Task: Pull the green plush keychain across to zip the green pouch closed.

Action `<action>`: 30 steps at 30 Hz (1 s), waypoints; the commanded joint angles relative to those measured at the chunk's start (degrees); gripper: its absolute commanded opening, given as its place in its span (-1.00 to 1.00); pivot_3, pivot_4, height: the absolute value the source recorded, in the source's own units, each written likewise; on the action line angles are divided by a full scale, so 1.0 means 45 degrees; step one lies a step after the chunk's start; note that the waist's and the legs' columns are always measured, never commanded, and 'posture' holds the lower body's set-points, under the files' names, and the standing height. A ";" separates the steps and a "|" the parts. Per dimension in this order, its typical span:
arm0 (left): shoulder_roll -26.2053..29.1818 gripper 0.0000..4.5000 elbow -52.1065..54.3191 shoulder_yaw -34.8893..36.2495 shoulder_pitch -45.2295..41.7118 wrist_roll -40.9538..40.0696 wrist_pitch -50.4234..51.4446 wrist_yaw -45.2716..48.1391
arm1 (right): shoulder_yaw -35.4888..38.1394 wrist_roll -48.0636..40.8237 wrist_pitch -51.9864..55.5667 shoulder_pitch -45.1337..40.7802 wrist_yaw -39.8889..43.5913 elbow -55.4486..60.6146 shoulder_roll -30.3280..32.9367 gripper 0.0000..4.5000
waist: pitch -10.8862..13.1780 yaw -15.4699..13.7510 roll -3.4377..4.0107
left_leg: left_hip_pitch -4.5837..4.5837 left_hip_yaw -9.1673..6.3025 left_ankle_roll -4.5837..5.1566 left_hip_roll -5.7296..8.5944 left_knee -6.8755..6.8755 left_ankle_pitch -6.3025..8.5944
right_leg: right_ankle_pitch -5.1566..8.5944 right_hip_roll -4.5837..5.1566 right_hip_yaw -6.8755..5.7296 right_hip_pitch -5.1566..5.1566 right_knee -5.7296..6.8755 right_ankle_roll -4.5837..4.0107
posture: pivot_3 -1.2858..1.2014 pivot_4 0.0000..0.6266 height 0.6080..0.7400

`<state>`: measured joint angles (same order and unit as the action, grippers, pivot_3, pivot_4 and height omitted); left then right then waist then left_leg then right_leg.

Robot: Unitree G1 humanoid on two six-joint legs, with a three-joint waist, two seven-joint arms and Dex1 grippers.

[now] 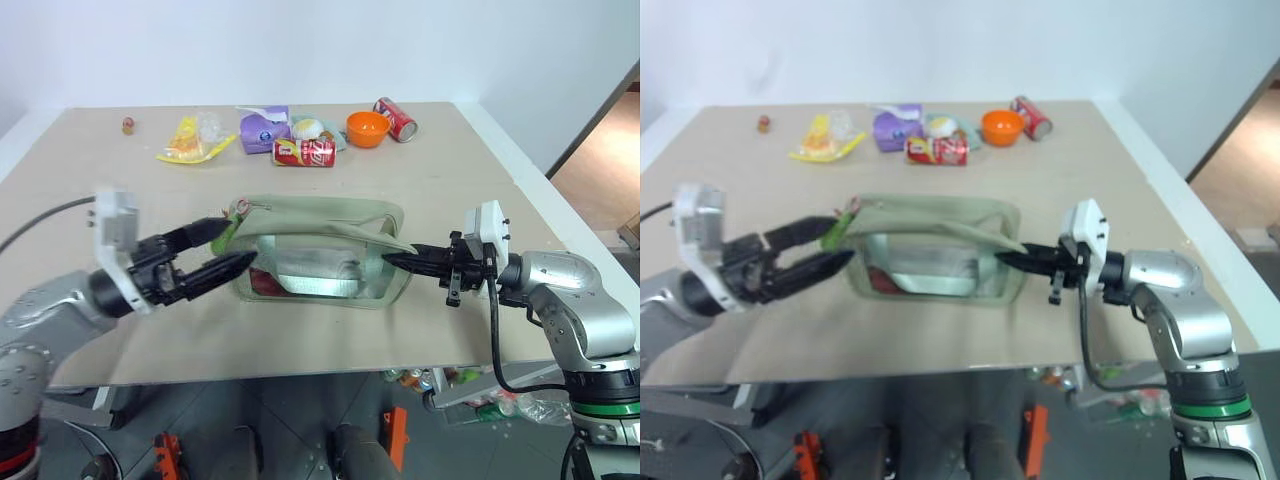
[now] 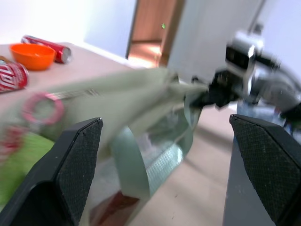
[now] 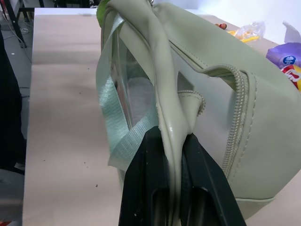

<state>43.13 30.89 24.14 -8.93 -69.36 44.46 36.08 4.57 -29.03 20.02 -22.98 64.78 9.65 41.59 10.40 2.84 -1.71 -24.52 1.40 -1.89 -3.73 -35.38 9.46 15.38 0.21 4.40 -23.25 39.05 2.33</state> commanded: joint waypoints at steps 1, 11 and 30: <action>0.0576 1.00 -0.0137 0.0718 0.0762 0.1399 -0.0560 -0.0040 | 0.0016 -0.0014 -0.0278 -0.0184 -0.0019 0.0183 -0.0064 -0.98 | -0.0001 -0.0005 -0.0003 | -0.0002 -0.0002 -0.0002 0.0000 0.0001 0.0001 | 0.0004 -0.0002 -0.0001 0.0000 0.0000 -0.0003 | 0.03 -0.52 1.00; -0.0915 1.00 -0.1231 -0.0627 0.0421 0.3447 -0.2073 0.0100 | -0.0033 -0.0037 -0.0266 -0.0602 -0.0008 0.0206 -0.0104 -0.98 | -0.0001 -0.0019 -0.0011 | 0.0001 0.0014 -0.0010 0.0000 -0.0005 -0.0002 | 0.0012 0.0002 0.0006 0.0000 -0.0003 -0.0049 | 0.03 -0.52 1.00; -0.1528 -0.94 -0.2951 -0.0699 -0.0373 0.3950 -0.2287 0.0507 | 0.0117 0.0229 -0.0505 -0.0330 -0.0018 0.0217 0.0029 -1.00 | -0.0001 -0.0024 -0.0011 | -0.0005 0.0008 -0.0009 -0.0001 0.0005 0.0000 | -0.0004 -0.0005 0.0005 -0.0006 -0.0002 -0.0005 | 0.03 -0.52 1.00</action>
<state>36.18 17.36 20.13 -9.38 -52.17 35.88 38.05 4.39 -27.83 18.62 -24.59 64.61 9.60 41.01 10.40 2.73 -1.76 -24.55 1.44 -1.93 -3.73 -35.36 9.46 15.36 0.18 4.42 -23.28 39.04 2.31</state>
